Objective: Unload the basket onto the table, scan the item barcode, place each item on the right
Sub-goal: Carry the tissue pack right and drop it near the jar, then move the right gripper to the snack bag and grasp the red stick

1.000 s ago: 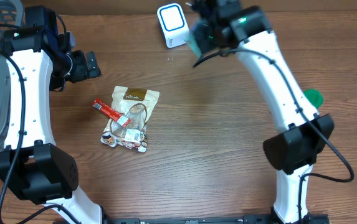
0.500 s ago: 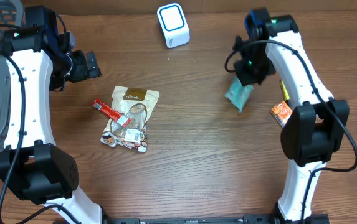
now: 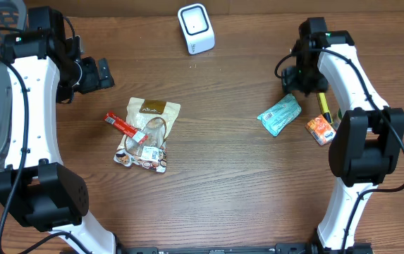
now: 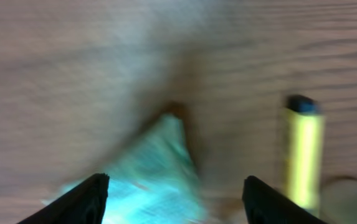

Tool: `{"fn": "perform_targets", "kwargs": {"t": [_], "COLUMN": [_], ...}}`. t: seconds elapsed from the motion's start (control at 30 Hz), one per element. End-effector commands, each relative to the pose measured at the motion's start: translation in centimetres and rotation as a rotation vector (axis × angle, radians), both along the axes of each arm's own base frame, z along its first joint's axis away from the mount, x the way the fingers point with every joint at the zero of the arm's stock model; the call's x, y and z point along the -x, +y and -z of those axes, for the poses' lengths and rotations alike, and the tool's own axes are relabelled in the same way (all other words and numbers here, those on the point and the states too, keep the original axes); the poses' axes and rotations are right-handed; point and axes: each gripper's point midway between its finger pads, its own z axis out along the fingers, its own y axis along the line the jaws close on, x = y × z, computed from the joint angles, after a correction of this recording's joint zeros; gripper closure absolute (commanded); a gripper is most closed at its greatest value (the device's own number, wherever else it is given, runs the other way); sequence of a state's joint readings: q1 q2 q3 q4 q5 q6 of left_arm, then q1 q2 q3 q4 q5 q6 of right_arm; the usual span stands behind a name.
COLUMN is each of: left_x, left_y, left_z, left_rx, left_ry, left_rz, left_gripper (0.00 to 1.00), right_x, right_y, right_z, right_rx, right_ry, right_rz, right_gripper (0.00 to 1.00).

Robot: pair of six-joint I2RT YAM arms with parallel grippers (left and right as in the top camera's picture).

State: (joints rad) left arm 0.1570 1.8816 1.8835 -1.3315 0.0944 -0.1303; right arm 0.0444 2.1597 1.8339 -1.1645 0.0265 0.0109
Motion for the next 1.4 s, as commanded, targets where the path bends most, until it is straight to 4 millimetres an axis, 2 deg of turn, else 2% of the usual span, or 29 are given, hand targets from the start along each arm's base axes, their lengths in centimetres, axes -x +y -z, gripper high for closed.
{"fn": "perform_targets", "kwargs": {"t": [0.0, 0.13, 0.27, 0.43, 0.5, 0.6, 0.7, 1.07, 1.17, 1.37], "left_x": [0.0, 0.0, 0.0, 0.0, 0.0, 0.0, 0.0, 0.0, 0.0, 0.0], "left_y": [-0.4, -0.4, -0.4, -0.4, -0.4, -0.4, -0.4, -0.4, -0.4, -0.4], "left_z": [-0.1, -0.1, -0.1, -0.1, -0.1, -0.1, -0.1, -0.1, -0.1, -0.1], "left_rx": [0.003, 0.003, 0.003, 0.003, 0.003, 0.003, 0.003, 0.003, 0.003, 0.003], "left_ry": [-0.006, -0.006, -0.006, -0.006, -0.006, -0.006, -0.006, -0.006, -0.006, -0.006], "left_rz": [0.020, 0.020, 0.020, 0.020, 0.020, 0.020, 0.020, 0.020, 0.020, 0.020], "left_gripper": [0.00, 0.00, 0.00, 0.00, 0.00, 0.00, 0.00, 0.00, 0.00, 0.00], "right_x": [-0.4, -0.7, -0.9, 0.3, 0.9, 1.8, 2.5, 6.6, 7.1, 7.4], "right_y": [4.9, 7.3, 9.7, 10.0, 9.5, 7.5, 5.9, -1.3, -2.6, -3.1], "right_z": [-0.8, -1.0, 0.1, 2.9, 4.1, 5.2, 5.8, 6.1, 6.1, 5.9], "right_rx": [-0.265, -0.299, -0.290, -0.144, -0.074, 0.051, 0.089, 0.140, 0.142, 0.144], "right_ry": [-0.005, -0.015, -0.034, -0.045, -0.047, -0.043, -0.018, 0.182, 0.210, 0.224], "right_rz": [0.103, 0.124, 0.142, 0.146, 0.140, 0.150, 0.173, 0.289, 0.248, 0.229], "right_gripper": [0.34, 0.42, 0.46, 0.46, 0.45, 0.42, 0.42, 0.40, 0.40, 0.39]}}
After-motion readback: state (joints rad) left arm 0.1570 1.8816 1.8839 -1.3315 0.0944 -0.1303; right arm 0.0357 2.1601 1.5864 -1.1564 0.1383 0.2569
